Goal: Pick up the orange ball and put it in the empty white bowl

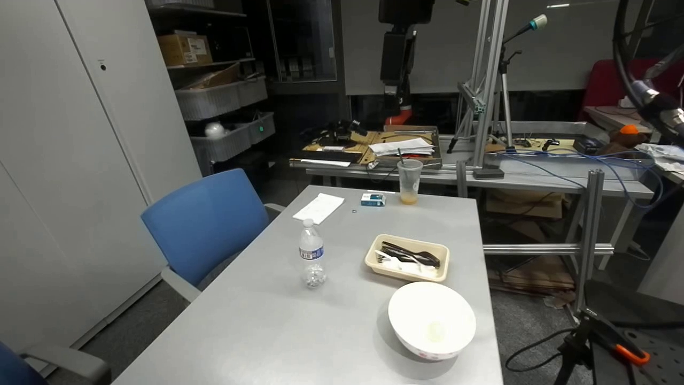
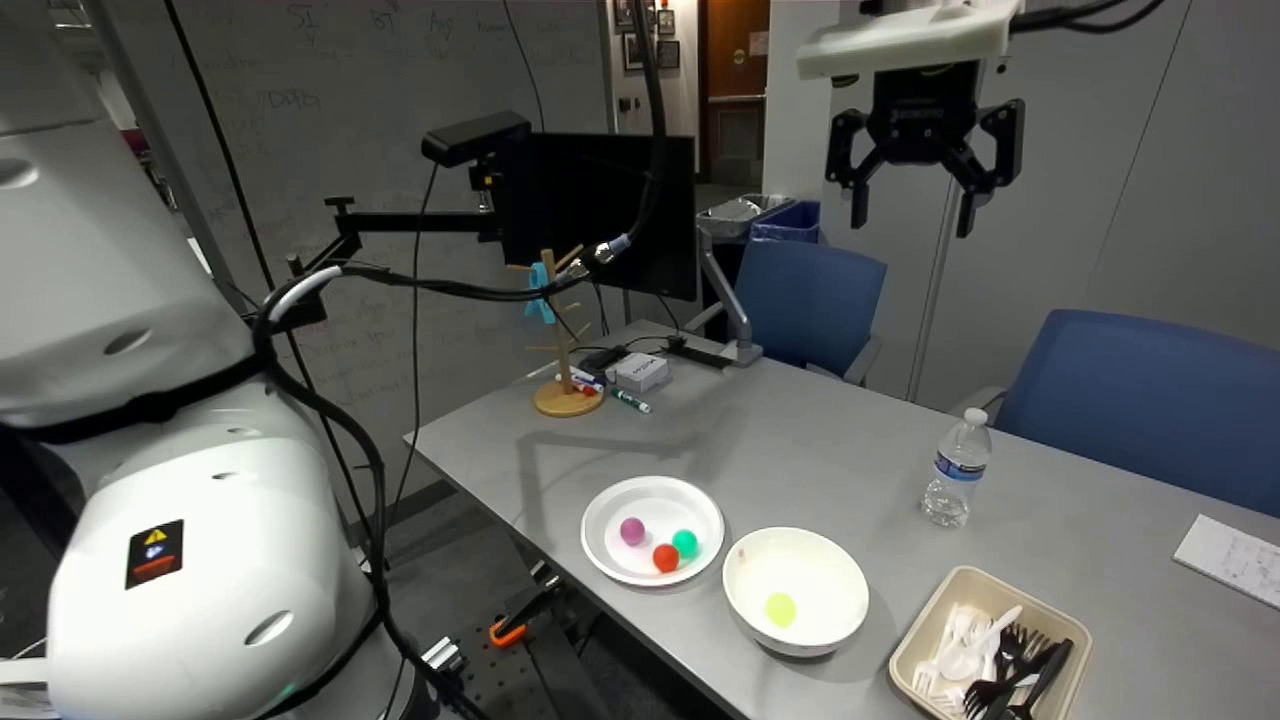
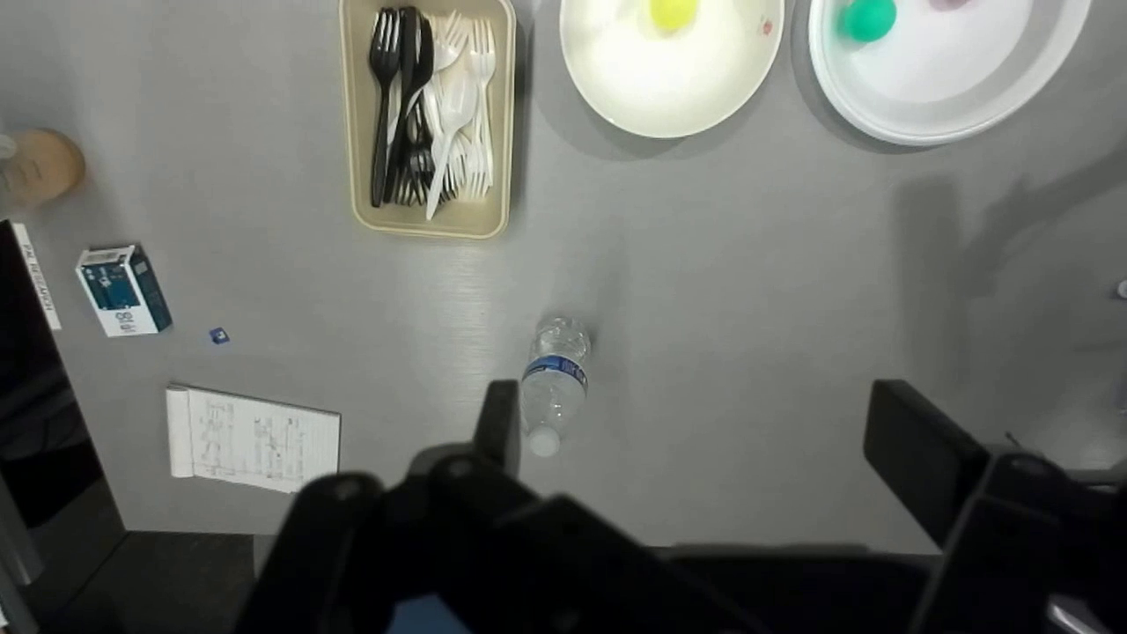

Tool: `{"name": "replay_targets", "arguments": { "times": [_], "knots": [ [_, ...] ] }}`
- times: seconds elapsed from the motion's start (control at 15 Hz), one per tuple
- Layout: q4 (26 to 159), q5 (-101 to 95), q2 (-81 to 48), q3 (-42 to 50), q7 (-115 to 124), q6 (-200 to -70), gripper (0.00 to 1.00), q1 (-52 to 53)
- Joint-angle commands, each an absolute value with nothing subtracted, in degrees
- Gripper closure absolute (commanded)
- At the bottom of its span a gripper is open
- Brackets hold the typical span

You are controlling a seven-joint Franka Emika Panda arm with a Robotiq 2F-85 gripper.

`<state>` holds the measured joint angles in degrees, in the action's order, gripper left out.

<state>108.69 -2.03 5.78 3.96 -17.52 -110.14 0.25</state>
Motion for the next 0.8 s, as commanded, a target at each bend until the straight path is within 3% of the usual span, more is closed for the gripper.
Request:
{"name": "replay_targets", "arguments": {
  "times": [0.0,0.73],
  "knots": [
    [113.86,-3.73,6.82,2.67,-15.38,-113.18,0.0,0.03],
    [136.61,-0.62,7.38,-1.68,-9.5,-130.35,0.0,2.41]
  ]
}}
